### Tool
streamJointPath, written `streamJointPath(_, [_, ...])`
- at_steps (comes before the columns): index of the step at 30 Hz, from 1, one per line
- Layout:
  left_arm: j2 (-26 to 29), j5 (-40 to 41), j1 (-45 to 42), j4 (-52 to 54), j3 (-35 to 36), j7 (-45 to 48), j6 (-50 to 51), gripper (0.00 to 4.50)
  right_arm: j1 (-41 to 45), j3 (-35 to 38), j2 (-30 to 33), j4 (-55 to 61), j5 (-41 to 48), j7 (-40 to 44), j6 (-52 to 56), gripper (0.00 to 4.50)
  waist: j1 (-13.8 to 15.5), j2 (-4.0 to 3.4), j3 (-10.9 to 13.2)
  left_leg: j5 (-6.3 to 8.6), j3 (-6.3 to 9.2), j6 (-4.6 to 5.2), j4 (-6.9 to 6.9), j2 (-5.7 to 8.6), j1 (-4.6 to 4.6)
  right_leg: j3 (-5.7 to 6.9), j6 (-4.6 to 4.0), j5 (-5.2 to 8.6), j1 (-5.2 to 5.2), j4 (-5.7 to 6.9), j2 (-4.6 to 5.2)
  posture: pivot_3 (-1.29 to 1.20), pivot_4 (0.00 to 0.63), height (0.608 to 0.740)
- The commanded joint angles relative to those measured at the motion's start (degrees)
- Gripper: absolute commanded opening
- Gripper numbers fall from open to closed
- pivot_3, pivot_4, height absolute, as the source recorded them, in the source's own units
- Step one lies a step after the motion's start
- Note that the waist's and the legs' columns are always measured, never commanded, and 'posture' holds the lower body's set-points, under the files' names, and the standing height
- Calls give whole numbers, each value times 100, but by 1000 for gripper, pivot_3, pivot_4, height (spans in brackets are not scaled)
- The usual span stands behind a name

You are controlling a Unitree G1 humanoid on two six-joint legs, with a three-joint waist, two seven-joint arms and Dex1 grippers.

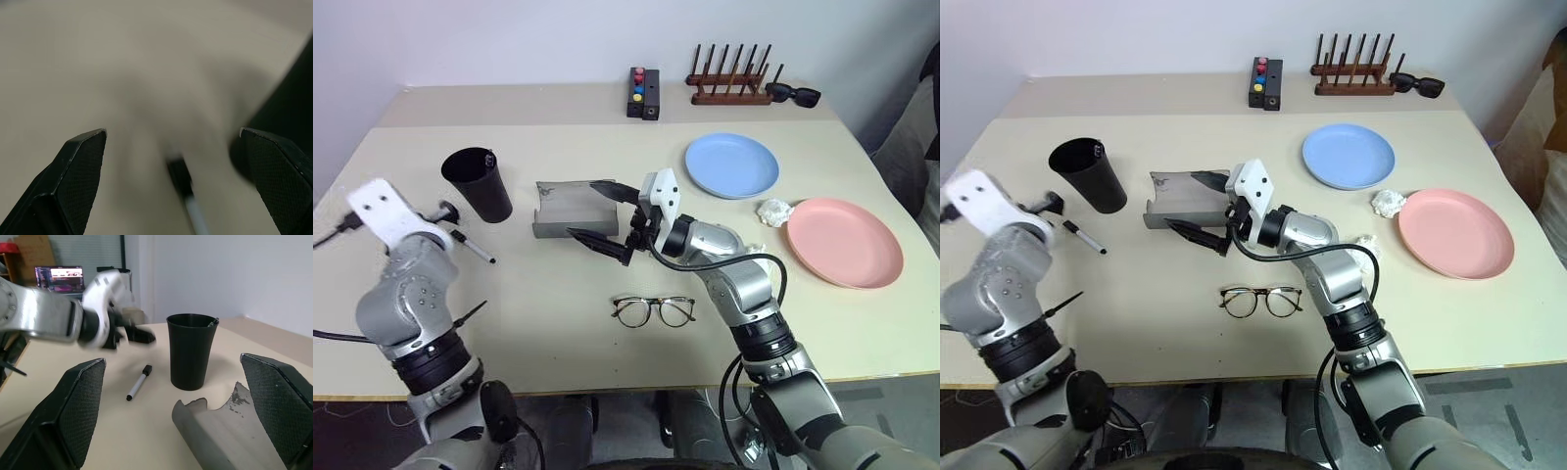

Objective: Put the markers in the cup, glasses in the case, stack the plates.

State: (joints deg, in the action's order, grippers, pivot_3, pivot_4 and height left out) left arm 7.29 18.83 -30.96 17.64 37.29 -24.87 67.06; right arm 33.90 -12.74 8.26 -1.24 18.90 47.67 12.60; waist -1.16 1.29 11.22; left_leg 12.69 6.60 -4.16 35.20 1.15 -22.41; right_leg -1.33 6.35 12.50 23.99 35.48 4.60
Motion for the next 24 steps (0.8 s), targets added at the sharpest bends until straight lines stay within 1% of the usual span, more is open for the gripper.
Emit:
streamJointPath(1, [-114, -183, -401, -153, 177, -328, 497, 4470, 125, 27, -50, 192, 62, 31, -54, 4500, 0, 0, 0, 0, 0, 0, 0, 0, 0, 0, 0, 0, 0, 0, 0, 0, 150, 740])
streamJointPath(5, [-316, -308, -897, -704, 559, -588, 656, 4470, 94, 24, -60, 203, 41, 18, -60, 4500, 3, 0, 0, 0, 0, -1, -1, 0, 0, 0, 0, 0, 1, -2, 0, 0, 150, 740])
streamJointPath(9, [-213, -450, -1328, -1483, 756, -757, 396, 4470, 35, 19, -49, 233, 15, -17, -61, 4500, 0, 0, 0, 0, 0, -1, -2, 0, 0, 1, 0, 0, 2, -1, 0, 0, 150, 740])
streamJointPath(13, [-166, -539, -1593, -2007, 993, -967, 267, 4470, -13, 16, -39, 261, -13, -63, -66, 4500, 1, -1, -1, -1, -1, -2, -2, 0, 1, 1, 0, 0, 2, 0, 0, 0, 150, 740])
streamJointPath(16, [-143, -611, -1678, -2200, 1108, -1153, 119, 3651, -41, 25, -22, 270, -28, -97, -73, 4500, -3, -2, -1, -1, -1, -3, -3, 0, 3, 0, 0, 0, 2, 1, 0, 0, 150, 740])
streamJointPath(17, [-142, -621, -1695, -2223, 1147, -1203, 84, 3240, -51, 26, -17, 276, -31, -104, -73, 4500, -3, -3, -2, -1, -1, -3, -3, 0, 3, 0, 0, 0, 2, 1, 0, 0, 150, 740])
streamJointPath(20, [-146, -619, -1713, -2239, 1204, -1294, -11, 1709, -66, 22, -9, 284, -34, -117, -69, 4500, 2, -3, -2, -2, -1, -6, -3, 0, 4, 0, 0, 0, 2, 4, 0, 0, 150, 740])
streamJointPath(23, [-150, -590, -1716, -2225, 1213, -1328, -37, 83, -75, 14, -4, 294, -31, -121, -66, 4500, 17, -3, -2, -4, -1, -9, -3, 0, 4, 0, 1, -1, 1, 4, 0, 0, 150, 740])
streamJointPath(24, [-154, -580, -1718, -2217, 1213, -1333, -45, 31, -75, 13, -3, 295, -29, -120, -64, 4500, 15, -3, -2, -5, -1, -10, -2, 1, 4, 0, 1, -1, 0, 4, 0, 0, 150, 740])
